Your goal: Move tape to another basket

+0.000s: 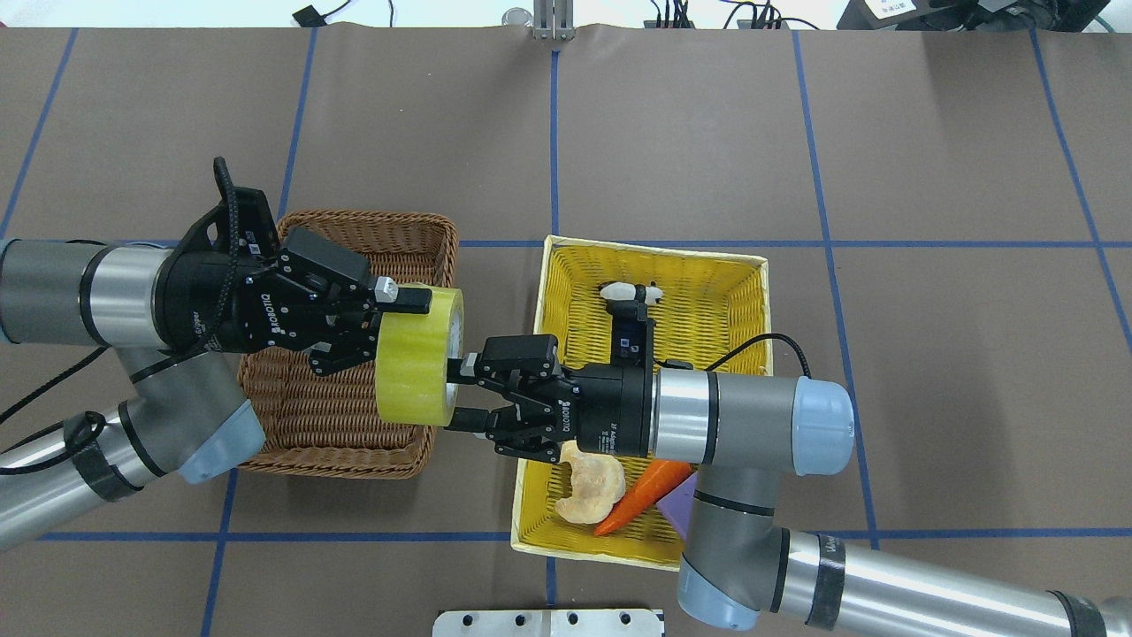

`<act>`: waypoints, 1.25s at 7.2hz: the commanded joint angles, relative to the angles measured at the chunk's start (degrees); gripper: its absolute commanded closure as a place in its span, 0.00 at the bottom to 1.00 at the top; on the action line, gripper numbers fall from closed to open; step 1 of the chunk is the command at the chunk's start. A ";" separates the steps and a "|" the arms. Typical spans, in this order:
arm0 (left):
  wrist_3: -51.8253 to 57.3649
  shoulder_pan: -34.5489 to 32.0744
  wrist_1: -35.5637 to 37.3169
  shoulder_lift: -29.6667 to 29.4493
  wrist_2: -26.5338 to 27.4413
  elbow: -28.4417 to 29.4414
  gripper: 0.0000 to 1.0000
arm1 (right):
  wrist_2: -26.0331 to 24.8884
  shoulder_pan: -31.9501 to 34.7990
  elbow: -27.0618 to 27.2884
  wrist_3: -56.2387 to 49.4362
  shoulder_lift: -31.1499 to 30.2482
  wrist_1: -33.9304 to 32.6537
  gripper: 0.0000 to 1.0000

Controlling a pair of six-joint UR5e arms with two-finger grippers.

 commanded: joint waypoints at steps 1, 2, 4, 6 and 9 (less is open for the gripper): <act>0.16 -0.19 0.05 0.30 -0.18 0.03 1.00 | 0.07 2.85 0.71 0.06 -0.86 0.50 0.00; 0.51 -0.37 0.05 0.91 -0.09 -0.05 1.00 | 0.86 5.66 1.15 0.14 -2.35 0.67 0.00; 9.67 -4.57 5.64 3.89 -1.23 -1.01 1.00 | 7.23 11.72 1.95 -3.95 -6.83 -0.29 0.00; 23.11 -6.61 18.18 6.53 -1.58 -2.07 1.00 | 21.36 21.72 1.60 -18.24 -10.36 -4.12 0.00; 39.57 -7.75 30.83 11.73 -0.62 -3.64 1.00 | 32.91 35.35 0.37 -40.11 -16.49 -12.39 0.00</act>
